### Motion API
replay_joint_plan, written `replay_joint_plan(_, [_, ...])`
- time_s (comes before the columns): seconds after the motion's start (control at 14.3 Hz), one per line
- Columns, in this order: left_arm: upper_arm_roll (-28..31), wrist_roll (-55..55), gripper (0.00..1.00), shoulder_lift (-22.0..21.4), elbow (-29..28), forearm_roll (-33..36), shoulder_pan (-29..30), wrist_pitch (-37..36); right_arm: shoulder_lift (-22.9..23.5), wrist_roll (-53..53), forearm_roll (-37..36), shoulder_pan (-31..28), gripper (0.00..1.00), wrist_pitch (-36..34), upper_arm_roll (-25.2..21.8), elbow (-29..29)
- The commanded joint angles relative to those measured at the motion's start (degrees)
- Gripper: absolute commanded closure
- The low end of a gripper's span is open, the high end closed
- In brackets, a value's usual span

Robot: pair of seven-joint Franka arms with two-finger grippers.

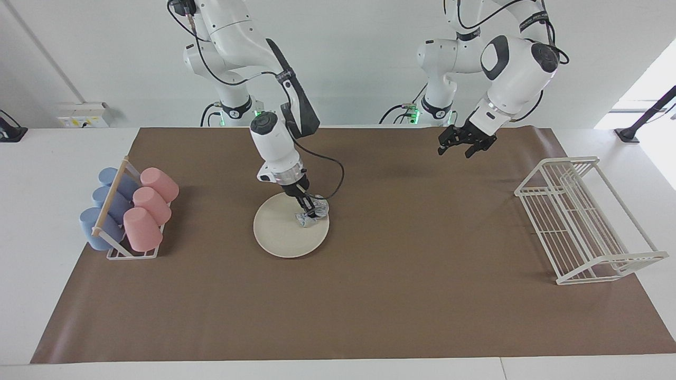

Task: Wipe plate with sponge
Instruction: 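Rub the sponge around the cream plate surface with the right gripper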

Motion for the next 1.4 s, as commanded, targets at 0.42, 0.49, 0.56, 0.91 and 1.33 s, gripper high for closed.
replay_joint_plan(0.42, [0.39, -6.54, 0.0, 2.33, 3.39, -7.21, 0.27, 1.15, -12.71, 13.32, -7.93, -1.28, 1.0, -38.99, -0.81, 17.13])
replay_joint_plan(0.49, [0.57, -6.89, 0.0, 3.39, 5.66, -11.6, 0.71, 0.98, -13.94, 15.18, -12.33, -0.67, 1.0, -44.01, -0.64, 19.95])
replay_joint_plan(0.56, [0.57, -7.07, 0.0, 4.53, 7.51, -14.95, 1.49, 0.63, -15.0, 17.8, -13.94, -0.49, 1.0, -48.84, -0.12, 23.02])
replay_joint_plan(0.91, [0.48, -7.94, 0.0, 7.36, 13.33, -38.14, 1.68, -1.3, -15.27, 37.14, -14.92, 6.44, 1.0, -54.34, 1.38, 28.94])
replay_joint_plan(1.33, [-0.05, -8.48, 0.0, 6.92, 12.1, -52.51, -5.78, -1.13, -15.01, 44.11, -14.84, 9.71, 1.0, -53.11, 1.65, 30.08])
